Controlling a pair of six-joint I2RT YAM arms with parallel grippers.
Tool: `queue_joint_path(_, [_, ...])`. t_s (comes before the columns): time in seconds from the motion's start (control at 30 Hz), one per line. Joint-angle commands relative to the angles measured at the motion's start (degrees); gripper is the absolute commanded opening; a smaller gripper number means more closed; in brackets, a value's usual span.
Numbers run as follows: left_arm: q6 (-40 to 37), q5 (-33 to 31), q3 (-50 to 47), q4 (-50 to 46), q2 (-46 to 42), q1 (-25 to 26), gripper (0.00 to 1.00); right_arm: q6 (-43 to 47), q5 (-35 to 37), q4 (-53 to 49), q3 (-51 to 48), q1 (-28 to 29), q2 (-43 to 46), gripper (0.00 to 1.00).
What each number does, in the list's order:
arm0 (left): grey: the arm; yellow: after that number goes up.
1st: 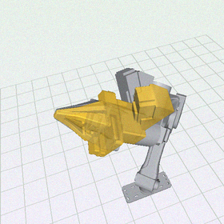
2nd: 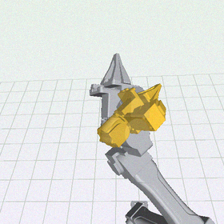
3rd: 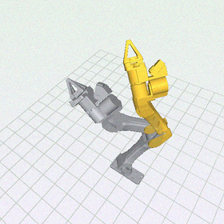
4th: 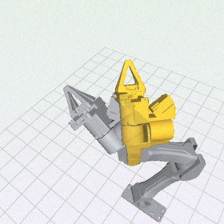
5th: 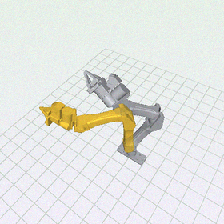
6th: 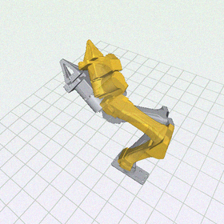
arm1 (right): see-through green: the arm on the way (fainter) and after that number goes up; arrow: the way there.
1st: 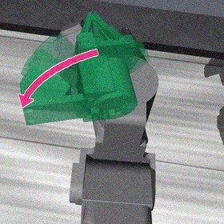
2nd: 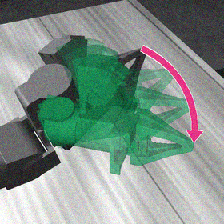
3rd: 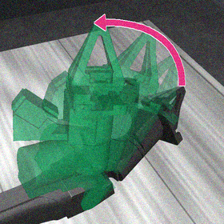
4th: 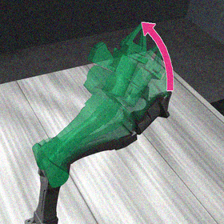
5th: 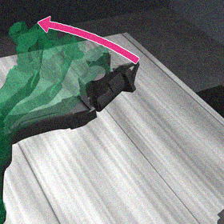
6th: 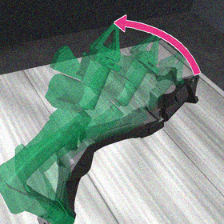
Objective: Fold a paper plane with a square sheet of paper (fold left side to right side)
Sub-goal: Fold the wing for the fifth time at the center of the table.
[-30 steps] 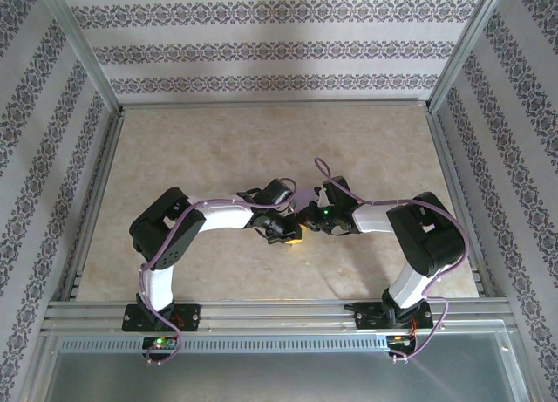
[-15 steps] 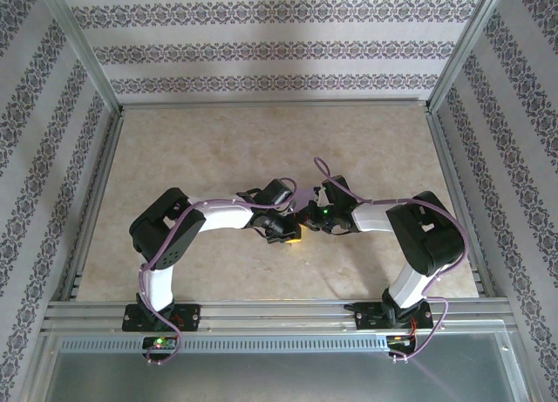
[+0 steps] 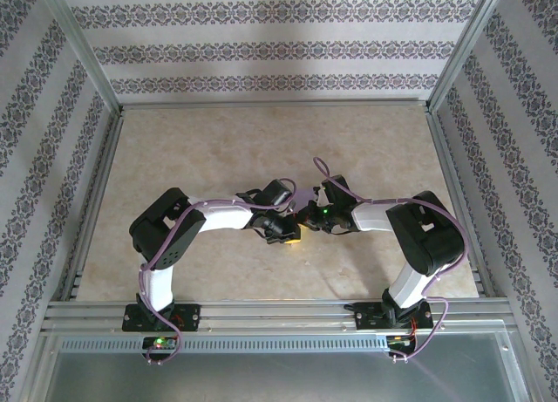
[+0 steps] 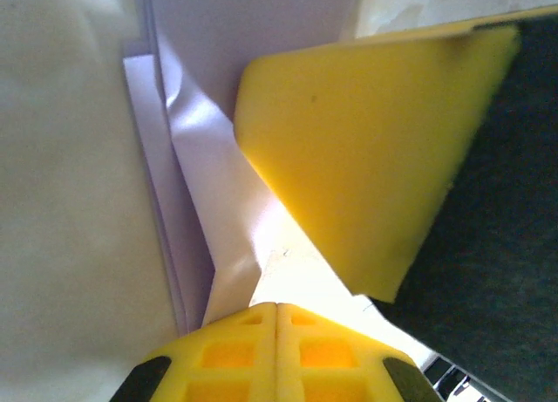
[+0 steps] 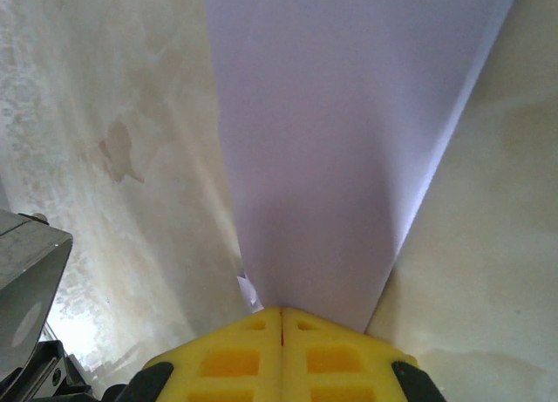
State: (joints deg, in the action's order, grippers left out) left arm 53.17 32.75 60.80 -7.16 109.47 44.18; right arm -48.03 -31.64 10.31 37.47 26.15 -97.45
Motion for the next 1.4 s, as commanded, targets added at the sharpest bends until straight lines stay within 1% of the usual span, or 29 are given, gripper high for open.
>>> queue_joint_path(0.0, [-0.4, -0.7, -1.8, -0.9, -0.2, 0.0, 0.0, 1.2, 4.2, -7.4, -1.4, 1.0, -3.4, 0.0])
queue_joint_path(0.47, [0.1, -0.2, -4.9, 0.2, -1.1, 0.3, 0.0, 1.2, 4.3, -7.5, -1.4, 0.9, -4.0, 0.0])
queue_joint_path(0.93, [-0.1, 0.5, -7.7, 0.3, -3.9, 2.0, 0.0, 1.1, 4.5, -7.7, -1.3, 0.9, -4.4, 0.0])
queue_joint_path(1.2, [0.6, 0.3, -8.3, 0.6, -4.3, 2.7, 0.0, 1.1, 4.4, -7.9, -1.1, 0.9, -4.5, 0.0])
queue_joint_path(1.37, [0.6, -0.8, -8.6, 0.2, -5.2, 2.7, 0.0, 1.1, 4.3, -8.1, -0.8, 0.9, -4.3, 0.0])
